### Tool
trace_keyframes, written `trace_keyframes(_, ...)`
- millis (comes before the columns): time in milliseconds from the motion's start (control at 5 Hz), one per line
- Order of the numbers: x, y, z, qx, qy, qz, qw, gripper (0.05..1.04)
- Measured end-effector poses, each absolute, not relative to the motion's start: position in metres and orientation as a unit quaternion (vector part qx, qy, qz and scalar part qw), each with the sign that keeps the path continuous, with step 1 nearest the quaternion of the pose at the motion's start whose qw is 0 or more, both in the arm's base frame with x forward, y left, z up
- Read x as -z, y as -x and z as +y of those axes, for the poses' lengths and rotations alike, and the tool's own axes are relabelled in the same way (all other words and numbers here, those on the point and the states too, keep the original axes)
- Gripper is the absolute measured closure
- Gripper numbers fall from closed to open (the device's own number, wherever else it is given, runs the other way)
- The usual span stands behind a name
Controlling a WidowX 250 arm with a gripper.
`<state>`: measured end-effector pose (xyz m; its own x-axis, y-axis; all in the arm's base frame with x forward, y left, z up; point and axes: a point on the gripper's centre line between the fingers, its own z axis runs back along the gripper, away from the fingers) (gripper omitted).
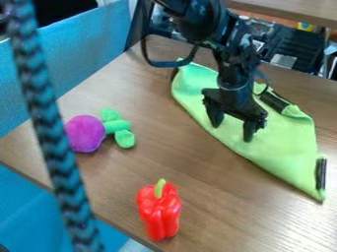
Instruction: Move the cloth to the top right of the table
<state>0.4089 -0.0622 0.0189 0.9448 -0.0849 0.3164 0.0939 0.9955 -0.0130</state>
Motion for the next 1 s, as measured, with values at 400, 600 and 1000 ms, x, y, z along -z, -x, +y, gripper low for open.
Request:
trace_keyframes(400, -0.021, -0.371, -0.056, 0.061, 0.024, -0.149, 0.987, 0.085)
trace_keyframes(600, -0.02, -0.358, -0.052, 0.07, 0.025, -0.143, 0.987, 0.085)
trace_keyframes(1000, -0.018, -0.379, -0.054, 0.056, 0.013, -0.152, 0.987, 0.081)
